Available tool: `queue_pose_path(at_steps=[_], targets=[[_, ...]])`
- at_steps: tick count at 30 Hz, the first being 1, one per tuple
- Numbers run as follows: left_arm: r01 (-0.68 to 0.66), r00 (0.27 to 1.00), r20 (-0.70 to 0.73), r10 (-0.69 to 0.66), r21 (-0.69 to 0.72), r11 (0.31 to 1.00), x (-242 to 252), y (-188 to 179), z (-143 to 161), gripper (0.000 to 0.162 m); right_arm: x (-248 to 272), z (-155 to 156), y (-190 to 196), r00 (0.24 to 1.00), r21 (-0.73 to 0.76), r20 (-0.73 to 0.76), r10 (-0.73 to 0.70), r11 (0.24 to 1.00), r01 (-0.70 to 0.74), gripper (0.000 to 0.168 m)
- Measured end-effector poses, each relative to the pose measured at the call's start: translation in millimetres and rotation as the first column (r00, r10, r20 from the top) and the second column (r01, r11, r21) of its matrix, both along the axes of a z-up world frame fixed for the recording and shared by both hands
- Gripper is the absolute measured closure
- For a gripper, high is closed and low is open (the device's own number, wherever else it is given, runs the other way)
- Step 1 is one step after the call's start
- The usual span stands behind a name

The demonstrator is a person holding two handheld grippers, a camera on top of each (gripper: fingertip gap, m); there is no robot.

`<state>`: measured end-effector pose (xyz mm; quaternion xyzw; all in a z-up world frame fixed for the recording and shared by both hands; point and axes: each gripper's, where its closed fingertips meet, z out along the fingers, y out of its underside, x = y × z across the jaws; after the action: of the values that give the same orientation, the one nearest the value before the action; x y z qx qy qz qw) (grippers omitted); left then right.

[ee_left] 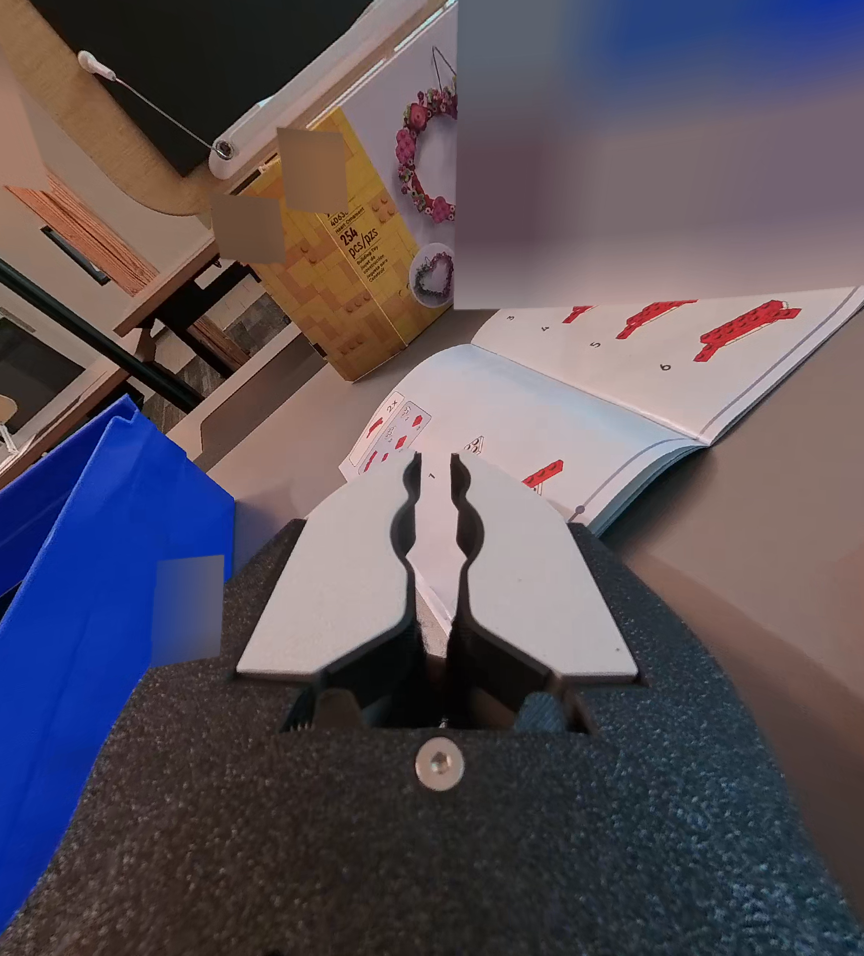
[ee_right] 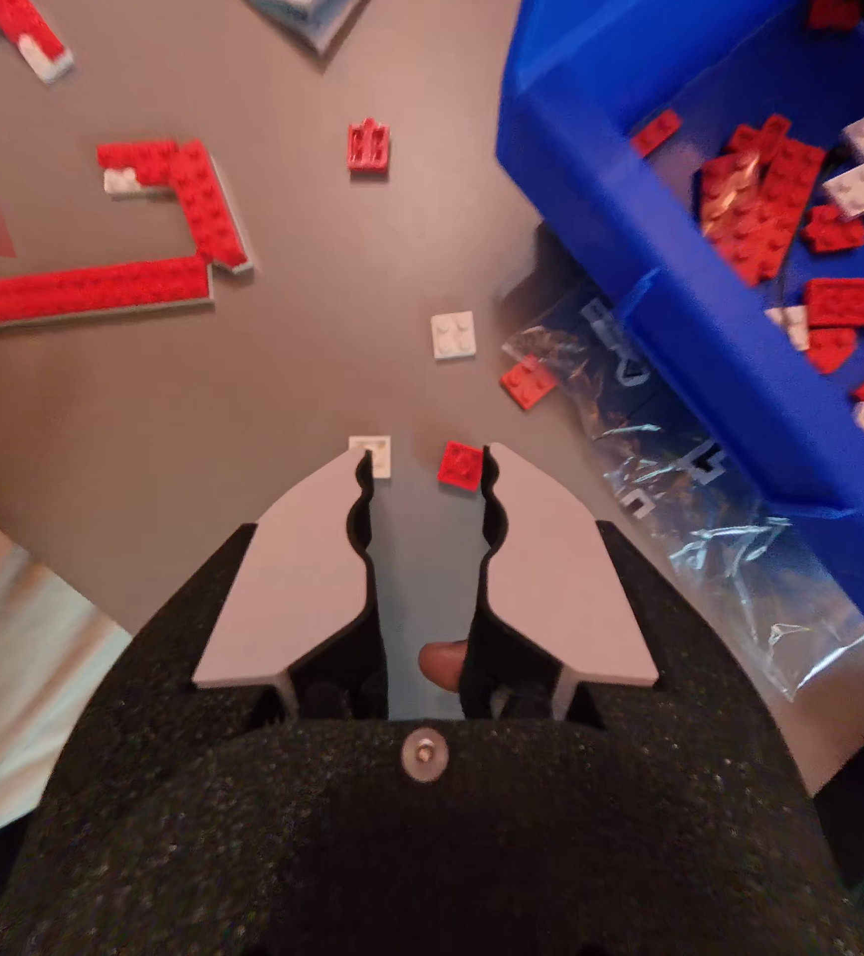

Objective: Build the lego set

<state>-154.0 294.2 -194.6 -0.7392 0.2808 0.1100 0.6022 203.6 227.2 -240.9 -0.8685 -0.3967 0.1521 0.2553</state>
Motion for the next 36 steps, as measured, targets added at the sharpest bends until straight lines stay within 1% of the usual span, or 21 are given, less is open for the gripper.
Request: queue_pose_path(at_steps=[2,3,4,7,10,13,14,19,21,23,27,31,33,36], targets=[[0.001,1.000,0.001,-0.001,0.001,1.000,0.0,-0.1,0.2,0.151,0.1,5.6,12.9,0.997,0.029,-0.052,-0.049,0.998,0.051,0.140],[0.000,1.000,0.002,0.000,0.000,1.000,-0.1,-0.1,0.2,0.152,0.8,3.9,15.6,0.995,0.000,-0.061,-0.078,0.997,0.078,0.141],[0.000,1.000,0.003,0.000,0.001,1.000,-0.2,-0.1,0.4,0.151,2.0,0.5,16.1,0.994,-0.032,-0.052,-0.093,0.995,0.091,0.140],[-0.006,1.000,0.003,0.006,0.005,1.000,-1.8,-0.7,0.8,0.151,5.7,-4.3,28.4,0.989,0.009,-0.002,-0.148,0.989,0.148,0.139],[-0.008,1.000,0.006,0.008,-0.004,1.000,-2.4,-0.1,0.0,0.151,3.4,-11.1,38.6,0.977,0.019,0.029,-0.212,0.977,0.212,0.138],[-0.007,1.000,0.006,0.007,0.002,1.000,-2.3,-0.6,0.8,0.151,2.0,-13.8,47.1,0.966,0.045,0.025,-0.256,0.966,0.255,0.147],[-0.006,1.000,0.007,0.006,0.003,1.000,-2.3,-0.6,0.8,0.151,1.7,-13.9,47.9,0.966,0.047,0.020,-0.259,0.965,0.258,0.150],[-0.003,1.000,0.007,0.003,0.001,1.000,-2.0,-0.8,0.6,0.151,10.7,-10.4,36.9,0.980,0.046,0.036,-0.197,0.980,0.195,0.150],[-0.001,1.000,0.005,0.001,0.001,1.000,-1.7,-0.9,0.5,0.151,12.0,-0.7,29.1,0.984,0.034,-0.019,-0.177,0.984,0.177,0.150],[0.000,1.000,0.001,0.000,-0.001,1.000,-1.4,-0.8,-0.1,0.151,10.5,3.5,18.0,0.985,-0.009,-0.057,-0.162,0.987,0.162,0.150],[0.001,1.000,-0.009,-0.001,-0.005,1.000,-0.9,-0.8,-1.2,0.151,17.6,-7.9,8.9,0.986,-0.004,0.030,-0.163,0.987,0.163,0.150],[0.000,1.000,-0.003,0.000,-0.002,1.000,-1.3,-0.9,-0.4,0.151,16.6,-10.1,8.5,0.982,-0.025,0.008,-0.191,0.981,0.191,0.149],[-0.002,1.000,-0.006,0.002,-0.001,1.000,-1.9,-1.0,-0.4,0.151,18.8,-12.3,7.4,0.981,-0.033,0.033,-0.189,0.981,0.190,0.142],[-0.005,1.000,-0.010,0.005,-0.001,1.000,-2.8,-1.2,-0.6,0.151,16.0,-8.8,6.2,0.983,-0.037,0.019,-0.185,0.982,0.186,0.142]])
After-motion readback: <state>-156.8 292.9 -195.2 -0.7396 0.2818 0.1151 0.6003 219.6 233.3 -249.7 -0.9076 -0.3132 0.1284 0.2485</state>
